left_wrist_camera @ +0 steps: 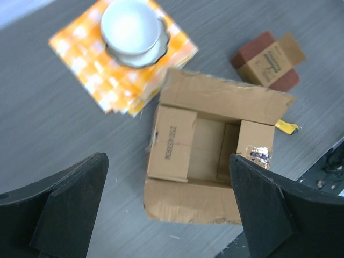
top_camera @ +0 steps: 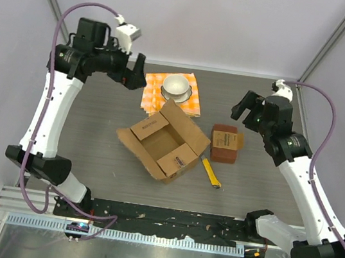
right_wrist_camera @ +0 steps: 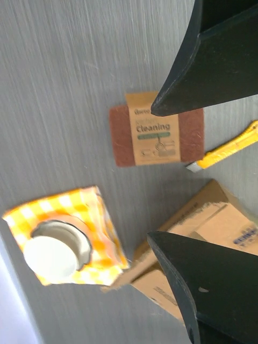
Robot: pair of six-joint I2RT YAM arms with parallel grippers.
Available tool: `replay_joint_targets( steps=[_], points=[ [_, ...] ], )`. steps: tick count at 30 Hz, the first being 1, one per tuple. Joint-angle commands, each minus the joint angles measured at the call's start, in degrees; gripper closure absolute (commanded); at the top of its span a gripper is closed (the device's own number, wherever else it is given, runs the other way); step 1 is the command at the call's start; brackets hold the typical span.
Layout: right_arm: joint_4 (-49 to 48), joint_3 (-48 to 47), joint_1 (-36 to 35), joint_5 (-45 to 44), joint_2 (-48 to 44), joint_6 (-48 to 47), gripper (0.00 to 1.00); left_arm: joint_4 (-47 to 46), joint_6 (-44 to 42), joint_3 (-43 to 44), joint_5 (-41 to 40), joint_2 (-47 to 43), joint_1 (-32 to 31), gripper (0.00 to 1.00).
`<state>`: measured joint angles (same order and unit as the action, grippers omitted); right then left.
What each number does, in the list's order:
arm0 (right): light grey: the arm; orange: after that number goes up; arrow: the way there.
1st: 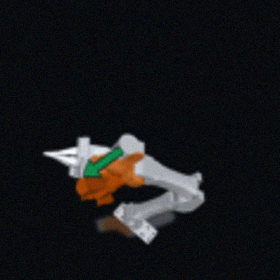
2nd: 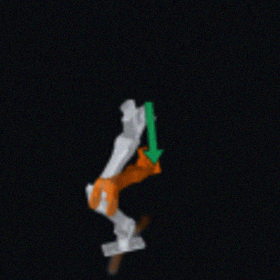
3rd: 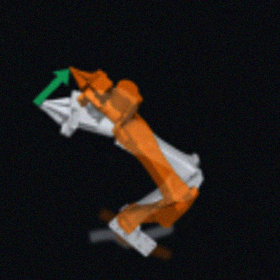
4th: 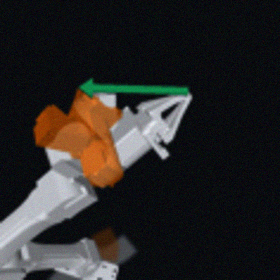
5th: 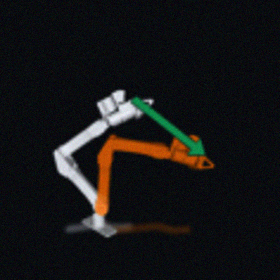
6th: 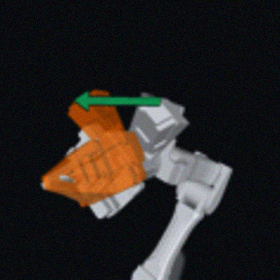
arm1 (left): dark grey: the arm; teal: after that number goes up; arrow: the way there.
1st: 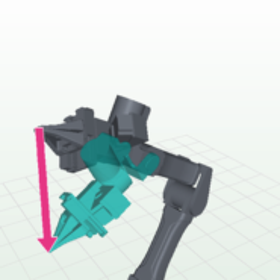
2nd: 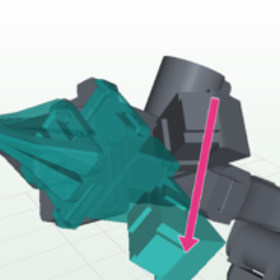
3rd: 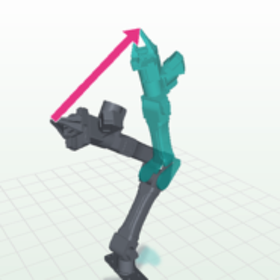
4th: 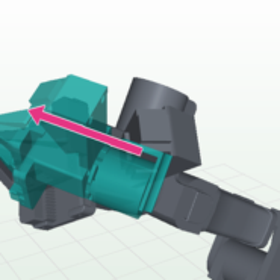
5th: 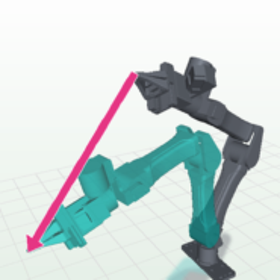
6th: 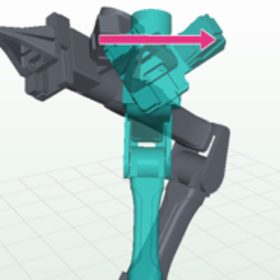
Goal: Unpack the express box
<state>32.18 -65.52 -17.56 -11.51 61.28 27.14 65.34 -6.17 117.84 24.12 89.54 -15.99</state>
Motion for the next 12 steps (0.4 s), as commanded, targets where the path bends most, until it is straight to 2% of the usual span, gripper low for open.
replay_joint_targets(
  steps=[1,5,12],
  points=[
    [-0.01,0.03,-0.63,10.62,-0.10,-1.73,0.05,-3.98,8.36,-8.48,6.73,-3.57,9.98,0.00],
    [-2.56,0.48,-0.54,13.88,1.12,-2.26,0.05,-11.00,9.34,-19.80,6.38,-8.84,14.58,0.00],
    [-3.27,0.74,-1.07,12.57,1.83,-3.84,0.05,-18.58,10.13,-33.10,1.89,-15.71,18.62,0.00]
  ],
)
